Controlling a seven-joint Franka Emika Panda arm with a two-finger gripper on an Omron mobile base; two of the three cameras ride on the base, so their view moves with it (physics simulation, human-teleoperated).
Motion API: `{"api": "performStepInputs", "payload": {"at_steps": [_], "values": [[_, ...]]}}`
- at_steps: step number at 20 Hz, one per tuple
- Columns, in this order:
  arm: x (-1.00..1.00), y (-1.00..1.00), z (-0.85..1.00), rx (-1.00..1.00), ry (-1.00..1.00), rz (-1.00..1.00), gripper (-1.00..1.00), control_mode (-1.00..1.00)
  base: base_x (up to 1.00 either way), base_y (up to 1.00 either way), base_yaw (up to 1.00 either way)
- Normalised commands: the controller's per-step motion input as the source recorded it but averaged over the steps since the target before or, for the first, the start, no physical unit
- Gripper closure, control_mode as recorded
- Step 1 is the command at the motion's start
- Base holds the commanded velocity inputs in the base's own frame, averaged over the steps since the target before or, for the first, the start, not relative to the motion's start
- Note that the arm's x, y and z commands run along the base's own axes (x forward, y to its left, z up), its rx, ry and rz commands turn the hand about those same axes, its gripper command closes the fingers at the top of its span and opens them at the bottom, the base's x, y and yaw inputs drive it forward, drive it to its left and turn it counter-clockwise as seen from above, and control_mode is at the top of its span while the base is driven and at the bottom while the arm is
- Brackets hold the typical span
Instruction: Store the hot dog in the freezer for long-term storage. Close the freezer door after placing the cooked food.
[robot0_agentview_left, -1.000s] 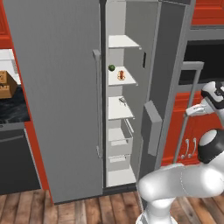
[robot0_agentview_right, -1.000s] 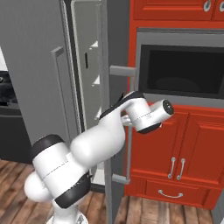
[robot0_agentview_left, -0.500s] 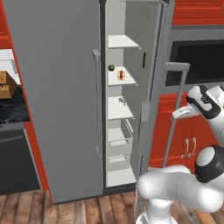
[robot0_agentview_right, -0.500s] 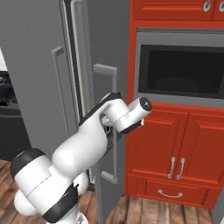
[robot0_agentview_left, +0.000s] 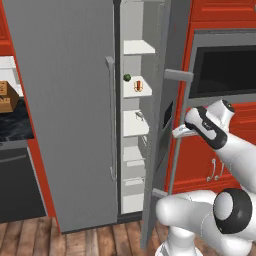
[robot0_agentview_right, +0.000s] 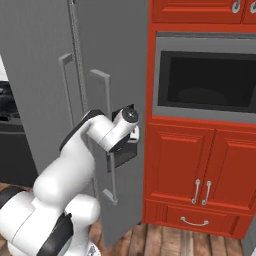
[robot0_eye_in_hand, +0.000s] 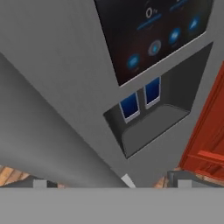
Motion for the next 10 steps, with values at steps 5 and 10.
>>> {"api": "performStepInputs", "payload": {"at_steps": [5, 10], "values": [[0.18, 0.46, 0.0, -0.09, 0.0, -0.06, -1.0, -1.0, 0.0, 0.0, 0.0], [0.2, 0.33, 0.0, -0.1, -0.01, -0.05, -1.0, -1.0, 0.0, 0.0, 0.0]]}}
